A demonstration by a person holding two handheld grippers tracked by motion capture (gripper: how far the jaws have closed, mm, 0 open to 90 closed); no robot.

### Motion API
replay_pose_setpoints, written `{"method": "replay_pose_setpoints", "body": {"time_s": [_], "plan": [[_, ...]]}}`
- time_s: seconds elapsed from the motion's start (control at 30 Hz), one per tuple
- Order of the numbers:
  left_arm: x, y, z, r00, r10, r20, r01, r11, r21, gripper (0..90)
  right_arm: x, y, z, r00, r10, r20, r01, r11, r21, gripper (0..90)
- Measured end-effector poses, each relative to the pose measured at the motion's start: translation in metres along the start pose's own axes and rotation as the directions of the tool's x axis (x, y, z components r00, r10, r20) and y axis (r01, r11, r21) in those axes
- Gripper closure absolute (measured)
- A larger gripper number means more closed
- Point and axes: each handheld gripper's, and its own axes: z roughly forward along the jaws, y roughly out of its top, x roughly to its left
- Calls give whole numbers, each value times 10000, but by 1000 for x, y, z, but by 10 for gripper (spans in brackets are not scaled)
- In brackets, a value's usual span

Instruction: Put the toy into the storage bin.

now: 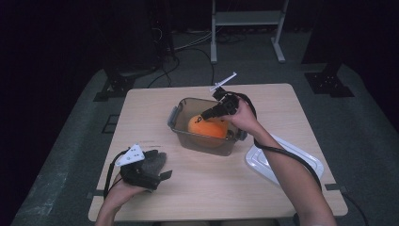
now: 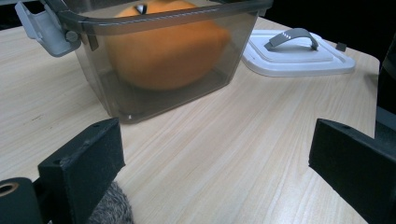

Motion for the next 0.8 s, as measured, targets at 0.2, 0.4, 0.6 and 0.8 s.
{"method": "replay_pose_setpoints", "body": {"time_s": [0.2, 0.4, 0.6, 0.8], "plan": [[0, 0, 1, 10000, 6, 11, -6, 10000, 3, 26, 1, -1, -10, 9999, -103, -20, 103, 9999, -89, 723], [0, 0, 1, 10000, -21, 9, 21, 10000, 25, 26, 4, -6, -25, 9997, -144, -185, 138, 9993, -352, 673], [-1, 0, 1, 10000, -24, -6, 24, 10000, 30, 26, 8, -17, -45, 9993, -256, -281, 237, 9976, -654, 613], [-1, 0, 1, 10000, 6, 47, -6, 10000, 38, 26, 7, -30, -62, 9995, -149, -268, 123, 9954, -947, 564]]}}
